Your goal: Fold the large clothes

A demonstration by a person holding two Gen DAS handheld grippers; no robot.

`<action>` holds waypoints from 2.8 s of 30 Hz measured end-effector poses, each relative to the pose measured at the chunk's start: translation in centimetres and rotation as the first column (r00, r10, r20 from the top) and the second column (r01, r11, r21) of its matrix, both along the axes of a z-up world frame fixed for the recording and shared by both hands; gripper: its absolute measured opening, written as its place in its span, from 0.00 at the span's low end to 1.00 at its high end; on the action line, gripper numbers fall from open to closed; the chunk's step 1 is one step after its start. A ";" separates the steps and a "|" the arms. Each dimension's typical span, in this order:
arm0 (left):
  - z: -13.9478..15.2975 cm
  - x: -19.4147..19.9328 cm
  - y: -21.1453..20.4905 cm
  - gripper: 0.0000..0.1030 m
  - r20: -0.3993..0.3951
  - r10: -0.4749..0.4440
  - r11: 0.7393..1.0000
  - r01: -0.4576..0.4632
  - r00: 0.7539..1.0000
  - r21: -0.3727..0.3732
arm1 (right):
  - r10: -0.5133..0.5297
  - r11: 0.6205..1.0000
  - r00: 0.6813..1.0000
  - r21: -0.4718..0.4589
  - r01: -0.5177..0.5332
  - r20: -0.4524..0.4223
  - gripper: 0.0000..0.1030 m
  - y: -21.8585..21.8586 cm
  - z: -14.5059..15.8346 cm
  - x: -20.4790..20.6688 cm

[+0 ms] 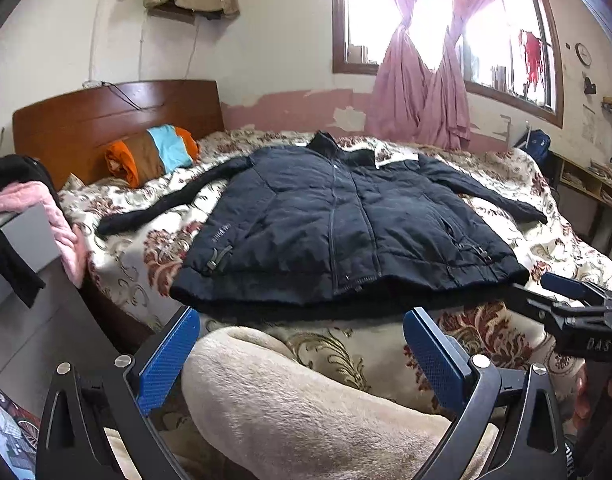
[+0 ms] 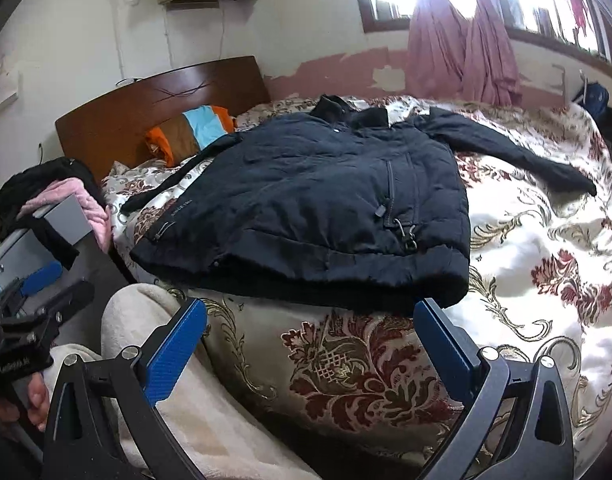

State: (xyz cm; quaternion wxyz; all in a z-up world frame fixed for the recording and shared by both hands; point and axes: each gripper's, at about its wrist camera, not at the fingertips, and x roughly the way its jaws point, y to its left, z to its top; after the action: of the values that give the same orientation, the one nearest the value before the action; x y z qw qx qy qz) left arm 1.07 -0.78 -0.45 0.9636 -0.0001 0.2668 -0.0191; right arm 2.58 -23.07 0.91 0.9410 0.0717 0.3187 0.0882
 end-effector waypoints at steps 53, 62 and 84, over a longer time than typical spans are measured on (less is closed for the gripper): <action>-0.7 36.1 -14.1 1.00 -0.243 -0.083 0.995 0.094 0.966 0.033 | -0.600 0.730 0.792 0.329 0.599 -0.111 0.99 -31.6 -6.5 28.2; -1.7 45.7 -18.8 1.00 -0.236 -0.252 0.955 0.201 0.939 -0.218 | -0.648 0.578 0.697 0.397 0.713 -0.307 0.99 -39.9 -10.5 32.0; -8.5 51.0 -24.3 1.00 -0.386 -0.443 0.871 0.285 0.809 -0.400 | -0.738 0.566 0.663 0.416 0.711 -0.129 0.10 -39.8 -4.3 37.7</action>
State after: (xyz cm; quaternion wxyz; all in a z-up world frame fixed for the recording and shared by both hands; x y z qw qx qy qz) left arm 52.05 -25.04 -8.93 0.8350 -0.1105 0.4783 -0.2487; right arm 40.31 -62.90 -3.35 0.8620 0.3998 0.2052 -0.2347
